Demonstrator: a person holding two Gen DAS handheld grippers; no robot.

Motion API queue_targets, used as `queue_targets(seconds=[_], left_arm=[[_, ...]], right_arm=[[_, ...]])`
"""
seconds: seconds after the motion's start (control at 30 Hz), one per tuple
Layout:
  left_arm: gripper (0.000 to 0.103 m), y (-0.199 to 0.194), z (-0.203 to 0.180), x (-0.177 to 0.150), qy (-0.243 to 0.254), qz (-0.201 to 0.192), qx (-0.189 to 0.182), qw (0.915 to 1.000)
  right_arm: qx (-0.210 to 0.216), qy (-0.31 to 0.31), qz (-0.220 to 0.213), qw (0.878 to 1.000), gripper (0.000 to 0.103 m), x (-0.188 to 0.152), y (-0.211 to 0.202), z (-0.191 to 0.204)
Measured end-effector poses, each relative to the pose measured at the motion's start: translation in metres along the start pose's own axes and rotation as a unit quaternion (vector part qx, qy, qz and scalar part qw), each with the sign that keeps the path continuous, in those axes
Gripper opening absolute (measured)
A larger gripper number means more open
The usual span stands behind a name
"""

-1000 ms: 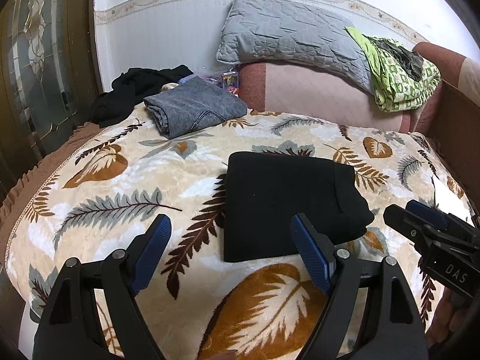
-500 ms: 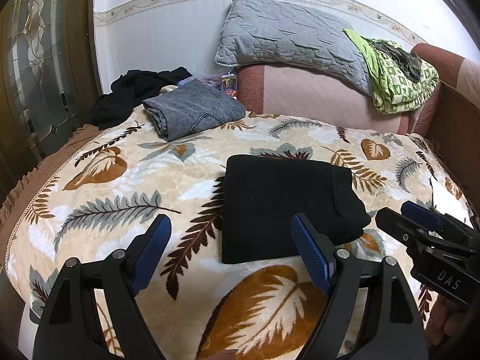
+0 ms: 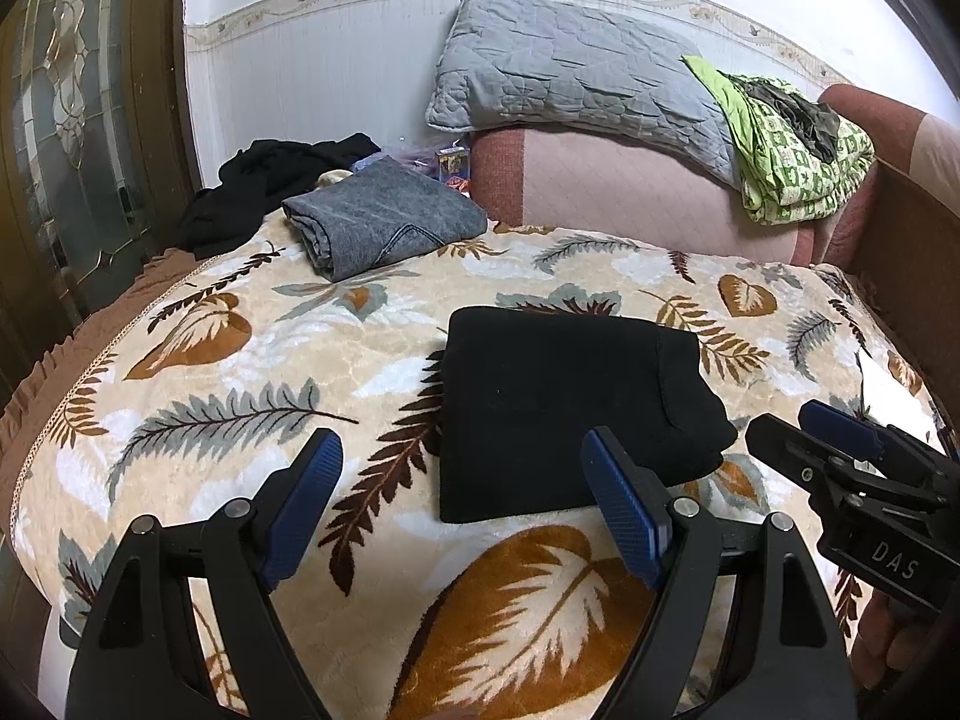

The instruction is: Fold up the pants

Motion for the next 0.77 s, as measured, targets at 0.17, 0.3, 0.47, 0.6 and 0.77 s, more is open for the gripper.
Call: queue_targets(seconds=[0.17,0.3,0.47,0.6,0.77], left_arm=[[0.083,0.0001,0.0003,-0.0010,-0.004,0.002,-0.001,1.0000],[0.083,0.0007,0.0013,-0.0015,-0.007,0.003,0.000,1.0000],[0.083,0.0010,0.0018,-0.0018,-0.006,0.004,0.000,1.0000],[0.083,0.0006,0.0021,-0.0023,-0.006,-0.001,0.000,1.0000],[0.083,0.0014,0.0036,-0.0050,-0.007,0.004,-0.002,1.0000]], right_arm=[[-0.001,0.002,0.001,1.000,0.067,-0.0009,-0.0012,0.0003],[-0.002,0.003,0.001,1.000,0.067,-0.0017,-0.0015,0.0003],[-0.001,0.002,0.004,1.000,0.067,-0.0031,-0.0002,0.0005],[-0.002,0.002,0.004,1.000,0.067,-0.0043,-0.0002,-0.0001],[-0.003,0.002,0.006,1.000,0.067,-0.0063,-0.0001,-0.0012]])
Point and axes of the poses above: each gripper's, at about its wrist camera, not at the fingertips, and y roughly the way its jaws point, z to its left, x to its top, the point moved 3 cm from there along y, roughly the way its jaws point, and after that the axes turned 13 degrees about -y, right-handed, at the moved point
